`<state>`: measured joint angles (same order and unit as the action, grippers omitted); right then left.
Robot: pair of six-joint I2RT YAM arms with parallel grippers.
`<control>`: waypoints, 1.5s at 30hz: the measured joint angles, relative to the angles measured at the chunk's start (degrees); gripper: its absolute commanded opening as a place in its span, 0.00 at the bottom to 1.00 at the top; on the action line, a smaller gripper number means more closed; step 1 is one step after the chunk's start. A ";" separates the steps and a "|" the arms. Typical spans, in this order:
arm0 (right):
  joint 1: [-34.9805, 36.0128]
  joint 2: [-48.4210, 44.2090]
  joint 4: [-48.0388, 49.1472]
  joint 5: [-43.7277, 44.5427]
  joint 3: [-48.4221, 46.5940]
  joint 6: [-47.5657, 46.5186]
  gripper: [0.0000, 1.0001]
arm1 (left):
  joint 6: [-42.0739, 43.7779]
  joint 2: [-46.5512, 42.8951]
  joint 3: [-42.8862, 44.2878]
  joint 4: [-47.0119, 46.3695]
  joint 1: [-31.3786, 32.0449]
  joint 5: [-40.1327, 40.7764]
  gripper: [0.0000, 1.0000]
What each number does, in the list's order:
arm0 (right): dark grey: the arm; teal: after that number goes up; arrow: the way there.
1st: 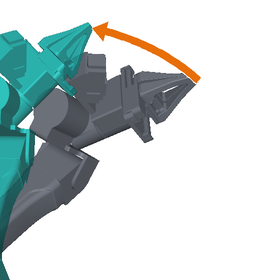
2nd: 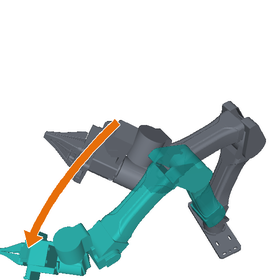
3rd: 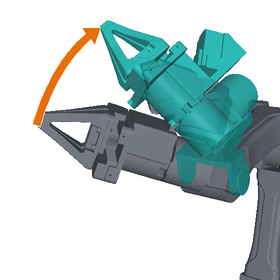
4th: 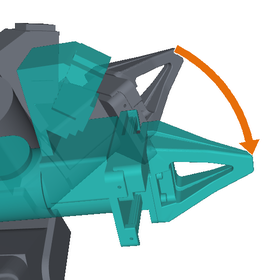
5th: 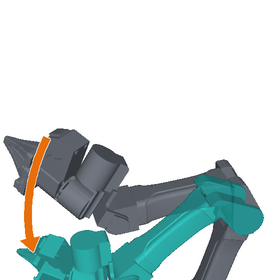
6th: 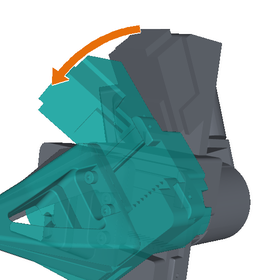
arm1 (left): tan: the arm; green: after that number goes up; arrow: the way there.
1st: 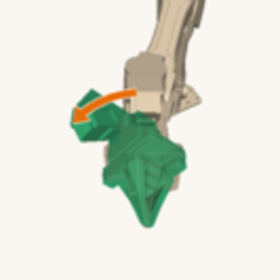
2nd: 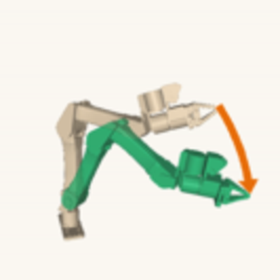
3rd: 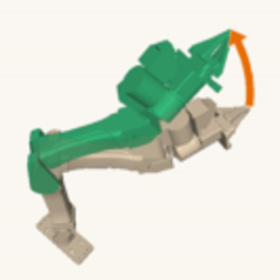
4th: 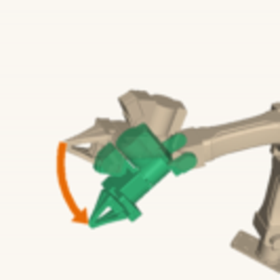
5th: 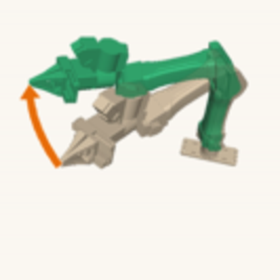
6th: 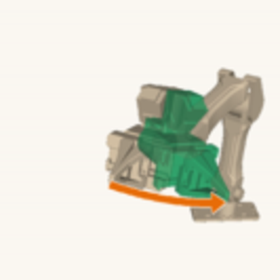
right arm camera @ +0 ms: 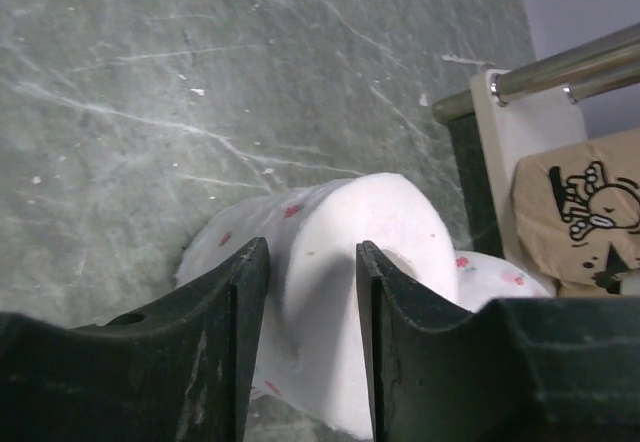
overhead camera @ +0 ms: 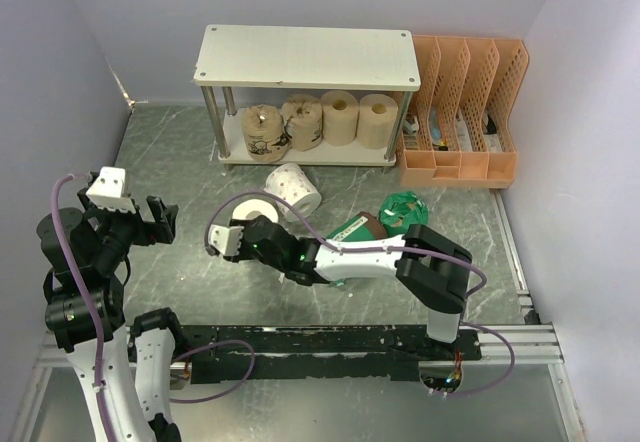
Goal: Place and organize the paper towels onto the shelf
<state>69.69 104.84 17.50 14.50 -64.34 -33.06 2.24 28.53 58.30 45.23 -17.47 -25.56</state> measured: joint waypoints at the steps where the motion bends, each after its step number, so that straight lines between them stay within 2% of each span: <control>1: 0.04 0.00 -0.33 -0.52 0.02 0.11 0.26 | 0.00 0.00 0.00 0.00 -0.02 0.00 0.98; 3: 0.13 0.00 -1.14 -1.62 0.09 0.72 0.04 | 0.00 0.04 0.00 0.00 -0.04 0.00 0.98; 4: 0.13 0.00 -1.53 -2.05 0.09 0.81 0.00 | 0.02 0.09 0.00 0.00 -0.07 0.00 0.98; 8: 0.11 -0.72 -3.93 -2.67 -0.66 1.60 0.00 | 0.00 0.31 0.00 0.00 -0.11 0.00 0.99; 14: 0.00 -6.14 -15.39 -5.35 -3.65 3.13 0.00 | 0.02 0.31 0.00 -0.02 -0.39 -0.02 0.98; 20: 0.04 -14.21 -22.53 -5.73 -11.43 3.19 0.00 | 0.02 0.35 0.00 -0.02 -1.11 -0.07 0.98; 24: -0.07 -16.37 -24.92 -3.34 -17.73 1.42 0.00 | 0.02 0.35 0.00 0.00 -1.57 -0.04 0.98; 33: -1.77 -8.94 -34.95 2.73 -44.48 -4.46 0.00 | -0.22 0.31 0.00 -0.02 -1.95 0.28 0.98; 39: -1.92 -5.62 -35.71 6.16 -57.66 -11.41 0.00 | -0.24 -0.42 0.00 -0.04 -2.54 0.42 0.98; 45: -5.16 3.17 -32.87 6.75 -71.82 -19.34 0.00 | -0.79 -3.17 0.00 -0.04 -3.13 2.45 0.98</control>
<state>64.53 108.01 -15.38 21.26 -136.16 -52.40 1.45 25.36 58.30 45.19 -20.60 -23.11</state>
